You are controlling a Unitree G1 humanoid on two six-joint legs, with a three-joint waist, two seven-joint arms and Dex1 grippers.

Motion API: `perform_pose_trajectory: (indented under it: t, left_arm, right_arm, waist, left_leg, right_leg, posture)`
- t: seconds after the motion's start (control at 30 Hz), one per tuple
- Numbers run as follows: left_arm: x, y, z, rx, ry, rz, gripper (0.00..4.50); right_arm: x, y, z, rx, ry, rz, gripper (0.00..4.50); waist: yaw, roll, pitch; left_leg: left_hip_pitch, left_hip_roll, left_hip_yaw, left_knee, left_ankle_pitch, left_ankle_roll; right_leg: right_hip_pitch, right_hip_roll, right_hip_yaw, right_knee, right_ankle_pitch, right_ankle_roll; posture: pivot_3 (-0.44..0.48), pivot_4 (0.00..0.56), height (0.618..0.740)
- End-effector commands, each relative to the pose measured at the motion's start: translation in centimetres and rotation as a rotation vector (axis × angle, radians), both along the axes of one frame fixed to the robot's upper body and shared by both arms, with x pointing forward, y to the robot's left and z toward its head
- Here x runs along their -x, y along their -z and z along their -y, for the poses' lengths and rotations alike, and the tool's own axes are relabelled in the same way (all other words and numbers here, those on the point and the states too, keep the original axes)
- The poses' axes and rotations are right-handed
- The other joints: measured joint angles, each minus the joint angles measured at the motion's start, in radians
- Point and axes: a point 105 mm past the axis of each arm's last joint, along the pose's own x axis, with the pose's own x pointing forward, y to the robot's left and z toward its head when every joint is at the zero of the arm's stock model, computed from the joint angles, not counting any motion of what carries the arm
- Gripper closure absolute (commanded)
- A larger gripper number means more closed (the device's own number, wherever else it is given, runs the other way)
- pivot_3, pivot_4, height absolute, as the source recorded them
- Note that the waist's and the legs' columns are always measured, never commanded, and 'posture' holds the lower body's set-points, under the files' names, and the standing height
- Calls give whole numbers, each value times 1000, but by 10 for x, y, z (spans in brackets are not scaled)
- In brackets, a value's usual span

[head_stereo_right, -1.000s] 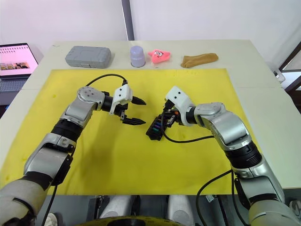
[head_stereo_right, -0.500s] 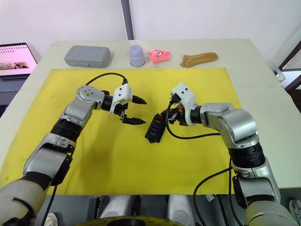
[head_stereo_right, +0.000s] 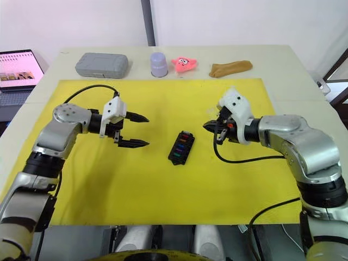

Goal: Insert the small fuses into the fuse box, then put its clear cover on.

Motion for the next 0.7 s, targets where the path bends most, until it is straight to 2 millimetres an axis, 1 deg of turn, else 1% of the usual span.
perform_pose_trajectory:
  t: [0.03, 0.17, 0.27, 0.3, 0.33, 0.5, 0.7]
  left_arm:
    - [2, -14, 5, 37, -6, 46, 0]
    - [1, -11, 15, 45, -2, 50, 0]
    - [1, -8, 22, 38, 23, 61, 0]
    - [1, -8, 23, 40, 29, 59, 0]
    - [0, -8, 27, 36, 47, 61, 0]
    - [-4, -10, 35, 34, 78, 65, 0]
    - [-8, -11, 41, 37, 86, 73, 0]
  right_arm:
    - [2, -13, -1, 17, -34, 106, 4478]
    - [0, -2, -10, 41, -79, 131, 4478]
    - [-7, 2, -17, 53, -93, 141, 3620]
    - [-8, 3, -18, 54, -99, 140, 3225]
    - [-10, 5, -22, 65, -112, 141, 2735]
    - [-18, 10, -27, 90, -132, 125, 2735]
    - [-24, 14, -35, 66, -128, 77, 2735]
  waist:
    - [1, 0, 0]
    - [-2, 0, 0]
    - [-3, 0, 0]
    - [-3, 0, 0]
    - [-2, 0, 0]
    - [-2, 0, 0]
    - [-4, 0, 0]
  left_leg:
    - [0, 0, 0, 0, 0, 0]
    - [0, 0, 0, 0, 0, 0]
    - [0, 0, 1, 0, 0, 0]
    - [0, 0, 1, 0, 0, 0]
    - [0, 0, 1, 0, 0, 0]
    - [0, 0, 0, 0, 0, 0]
    - [0, 0, 0, 0, 0, 0]
  right_leg:
    - [0, 0, 0, 0, 0, 0]
    - [0, 0, 0, 0, 0, 0]
    - [0, 0, 0, 0, 0, 0]
    - [0, 0, 0, 0, 0, 0]
    - [0, 0, 0, 0, 0, 0]
    - [0, 0, 0, 0, 0, 0]
    - [-1, 0, 0, 0, 0, 0]
  posture:
    - [0, 150, 740]
    - [0, 150, 740]
    - [0, 150, 740]
    - [0, 150, 740]
    - [0, 150, 740]
    - [0, 150, 740]
    - [0, 150, 740]
